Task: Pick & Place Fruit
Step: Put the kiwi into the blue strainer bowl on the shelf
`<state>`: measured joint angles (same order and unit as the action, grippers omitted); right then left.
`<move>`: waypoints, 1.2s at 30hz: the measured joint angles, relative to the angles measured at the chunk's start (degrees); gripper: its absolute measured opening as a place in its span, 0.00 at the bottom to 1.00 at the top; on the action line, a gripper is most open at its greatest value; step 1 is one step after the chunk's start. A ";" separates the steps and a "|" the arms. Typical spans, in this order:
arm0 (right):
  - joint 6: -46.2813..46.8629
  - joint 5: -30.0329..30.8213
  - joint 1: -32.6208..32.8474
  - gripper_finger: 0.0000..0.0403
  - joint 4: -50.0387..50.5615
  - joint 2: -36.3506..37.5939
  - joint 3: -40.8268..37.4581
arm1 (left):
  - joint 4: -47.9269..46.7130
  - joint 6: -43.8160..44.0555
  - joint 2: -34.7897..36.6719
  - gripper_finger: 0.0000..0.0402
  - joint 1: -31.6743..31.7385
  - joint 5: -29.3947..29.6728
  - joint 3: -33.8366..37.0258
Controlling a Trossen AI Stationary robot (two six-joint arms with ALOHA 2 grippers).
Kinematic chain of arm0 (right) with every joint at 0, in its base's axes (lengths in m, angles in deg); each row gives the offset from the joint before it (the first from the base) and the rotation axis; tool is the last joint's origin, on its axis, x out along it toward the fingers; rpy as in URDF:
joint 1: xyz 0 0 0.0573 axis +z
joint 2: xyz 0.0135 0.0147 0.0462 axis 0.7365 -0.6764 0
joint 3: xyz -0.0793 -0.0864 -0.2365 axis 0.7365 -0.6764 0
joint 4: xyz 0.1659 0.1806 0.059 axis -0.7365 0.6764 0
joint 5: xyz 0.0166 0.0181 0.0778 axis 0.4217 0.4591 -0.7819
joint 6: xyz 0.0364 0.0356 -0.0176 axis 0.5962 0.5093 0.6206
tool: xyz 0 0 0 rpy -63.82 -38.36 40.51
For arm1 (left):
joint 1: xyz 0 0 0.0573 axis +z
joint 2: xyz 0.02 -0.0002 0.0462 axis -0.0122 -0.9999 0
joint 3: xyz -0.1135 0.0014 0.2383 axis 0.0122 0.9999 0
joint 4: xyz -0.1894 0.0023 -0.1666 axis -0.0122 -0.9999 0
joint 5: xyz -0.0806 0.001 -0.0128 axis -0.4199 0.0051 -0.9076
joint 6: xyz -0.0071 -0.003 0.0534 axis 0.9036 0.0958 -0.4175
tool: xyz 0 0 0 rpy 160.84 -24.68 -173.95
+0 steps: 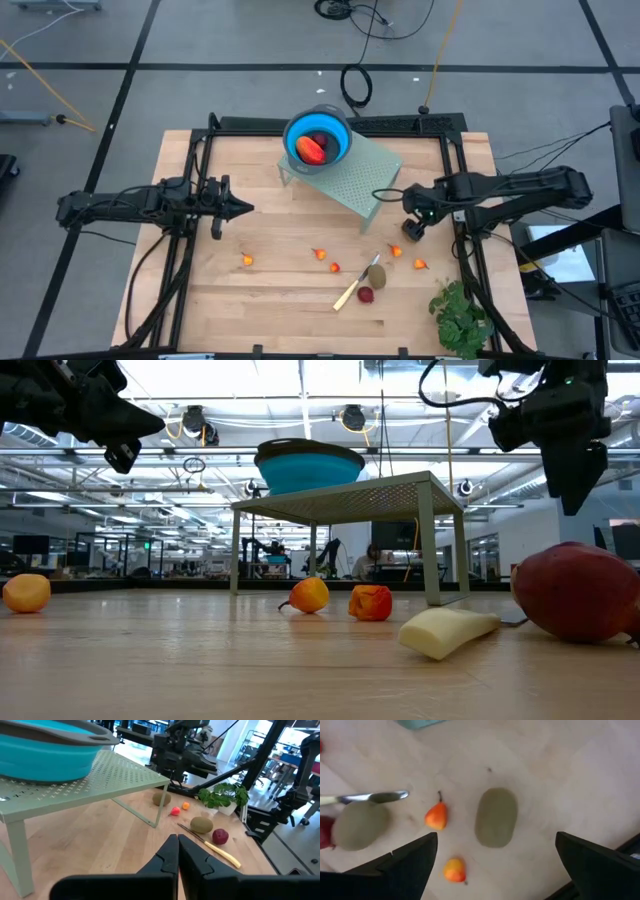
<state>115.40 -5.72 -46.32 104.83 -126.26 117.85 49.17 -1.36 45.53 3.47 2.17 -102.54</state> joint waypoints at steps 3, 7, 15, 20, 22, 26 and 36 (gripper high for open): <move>-0.23 2.74 0.00 0.99 -0.02 -0.76 0.00 | 0.00 0.54 0.00 0.02 0.00 0.00 0.00; -0.41 3.26 -0.01 0.99 -0.02 -1.04 0.00 | 0.00 0.57 0.00 0.04 0.00 0.02 0.00; -0.15 3.17 0.10 0.98 -0.03 -1.04 0.00 | 0.00 0.66 0.00 0.01 0.00 0.02 0.00; -0.37 3.08 0.14 0.98 0.08 -1.04 0.00 | 0.01 1.46 0.00 0.02 0.00 0.02 0.00; -0.91 3.08 0.12 0.99 0.06 -1.04 -0.01 | 0.02 1.97 0.00 0.04 0.02 0.04 0.00; -0.98 3.04 0.12 0.99 -0.23 -1.02 -2.10 | 0.02 2.05 0.00 0.05 0.01 0.04 0.00; -0.15 0.04 0.12 0.99 -6.80 -1.04 -9.40 | 0.09 2.92 0.00 0.01 0.02 2.68 0.00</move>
<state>115.25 -5.68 -46.20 98.02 -127.30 108.45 49.25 1.55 45.53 3.49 4.84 -102.54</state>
